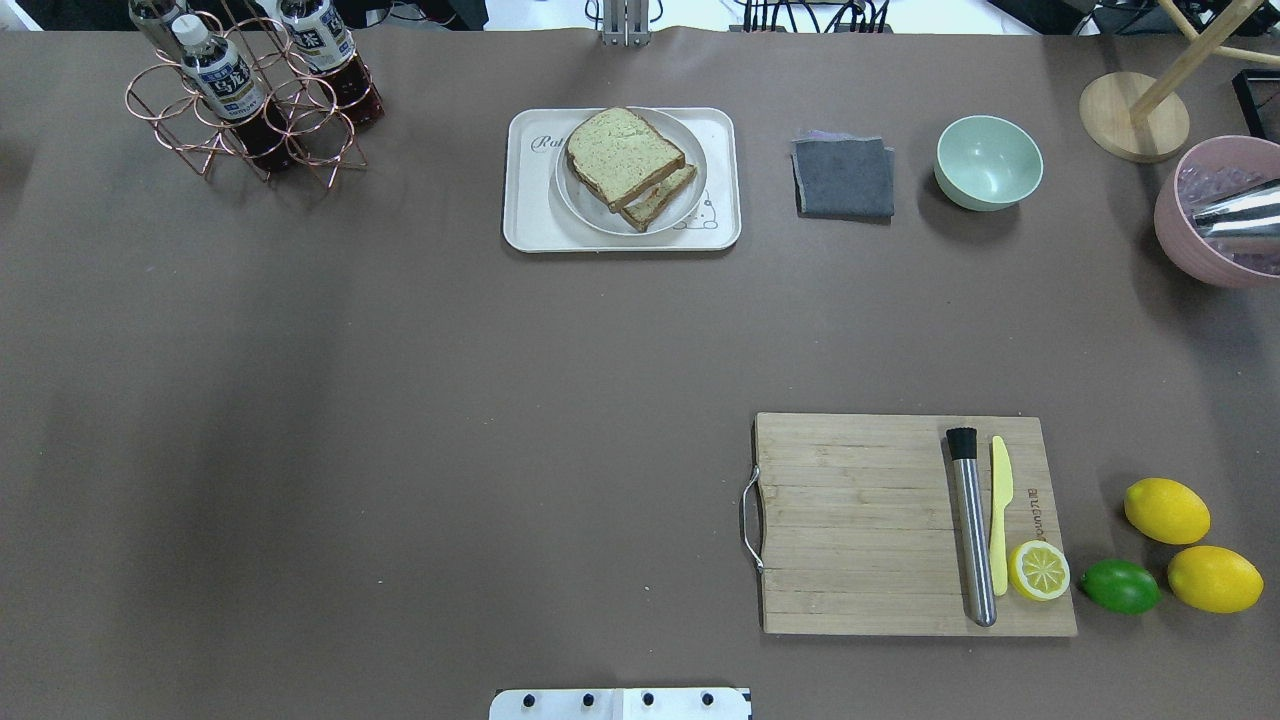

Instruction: Make sandwich and place on tray

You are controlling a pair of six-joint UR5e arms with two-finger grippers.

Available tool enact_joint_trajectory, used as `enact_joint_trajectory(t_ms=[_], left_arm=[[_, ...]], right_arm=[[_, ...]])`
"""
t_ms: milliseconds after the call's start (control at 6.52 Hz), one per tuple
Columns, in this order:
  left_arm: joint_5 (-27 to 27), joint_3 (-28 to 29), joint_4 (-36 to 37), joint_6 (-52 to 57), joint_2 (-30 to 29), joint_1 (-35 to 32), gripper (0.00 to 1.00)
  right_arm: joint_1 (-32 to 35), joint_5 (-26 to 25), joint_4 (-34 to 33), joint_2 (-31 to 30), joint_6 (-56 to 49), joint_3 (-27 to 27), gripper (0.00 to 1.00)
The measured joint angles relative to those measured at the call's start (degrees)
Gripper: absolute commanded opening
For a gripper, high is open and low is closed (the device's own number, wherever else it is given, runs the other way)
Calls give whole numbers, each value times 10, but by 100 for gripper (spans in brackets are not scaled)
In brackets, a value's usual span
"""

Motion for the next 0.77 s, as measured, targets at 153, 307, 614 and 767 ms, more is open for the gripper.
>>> enact_joint_trajectory(t_ms=[153,307,614,767], left_arm=[[0,0,0,0,0,0,98],[0,0,0,0,0,0,98],[0,0,0,1,0,0,98],[0,0,-1,1,0,0,98]], right_arm=[[0,0,0,0,0,0,100],[0,0,0,-1,0,0,100],[0,-1,0,-4,-1,0,100],[0,0,0,-6,-1,0,100]])
